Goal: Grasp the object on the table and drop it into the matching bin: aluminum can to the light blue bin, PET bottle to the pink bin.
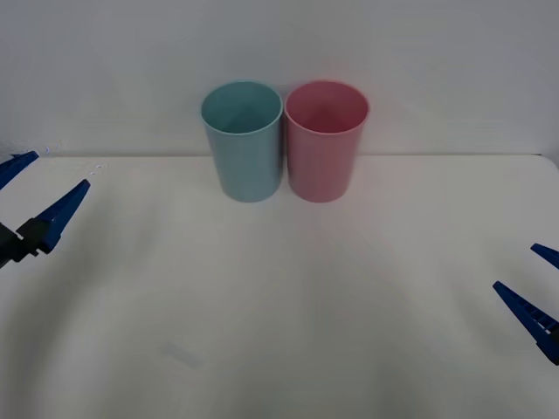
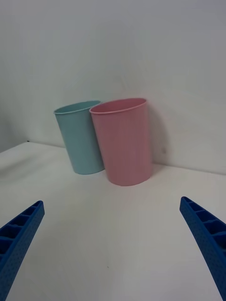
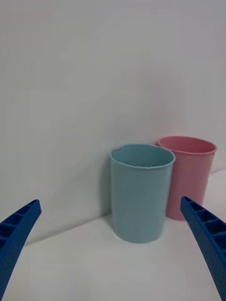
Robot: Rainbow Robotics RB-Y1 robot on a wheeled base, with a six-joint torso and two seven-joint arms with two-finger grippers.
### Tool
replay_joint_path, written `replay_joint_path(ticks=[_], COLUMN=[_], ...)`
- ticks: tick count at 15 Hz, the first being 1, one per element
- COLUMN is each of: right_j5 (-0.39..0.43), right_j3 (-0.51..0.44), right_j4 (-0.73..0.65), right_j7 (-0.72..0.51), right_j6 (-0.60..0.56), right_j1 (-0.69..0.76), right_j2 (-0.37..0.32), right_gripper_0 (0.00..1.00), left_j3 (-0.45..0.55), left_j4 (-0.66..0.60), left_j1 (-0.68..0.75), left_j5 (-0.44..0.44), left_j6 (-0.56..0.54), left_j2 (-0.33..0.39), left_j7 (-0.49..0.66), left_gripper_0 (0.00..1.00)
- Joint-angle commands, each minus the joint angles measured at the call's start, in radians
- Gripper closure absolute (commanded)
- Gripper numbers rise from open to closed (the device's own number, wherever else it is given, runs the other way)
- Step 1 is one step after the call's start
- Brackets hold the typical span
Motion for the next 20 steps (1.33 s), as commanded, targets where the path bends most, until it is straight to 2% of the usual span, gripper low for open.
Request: replay_joint_path(ticks=[1, 5, 10, 20], right_j5=[0.000, 0.000, 0.000, 0.000], right_j3=[0.000, 0.000, 0.000, 0.000], right_j4=[0.000, 0.000, 0.000, 0.000], right_j7=[0.000, 0.000, 0.000, 0.000], right_j6=[0.000, 0.000, 0.000, 0.000], right_j1=[0.000, 0.000, 0.000, 0.000], right_j2=[0.000, 0.000, 0.000, 0.000], right_gripper_0=[0.00, 0.00, 0.00, 0.00], left_j3=[0.053, 0.120, 0.160, 0.114], left_j4=[-0.009, -0.009, -0.009, -0.009], left_j1=[0.104, 0.247, 0.390, 0.440], left_j5=[0.070, 0.151, 0.199, 0.216], left_j6=[-0.048, -0.134, -0.185, -0.185], left_j2=[0.030, 0.089, 0.128, 0.128], left_j7=[-0.080, -0.113, -0.147, -0.147], left_gripper_0=[0.00, 0.00, 0.00, 0.00])
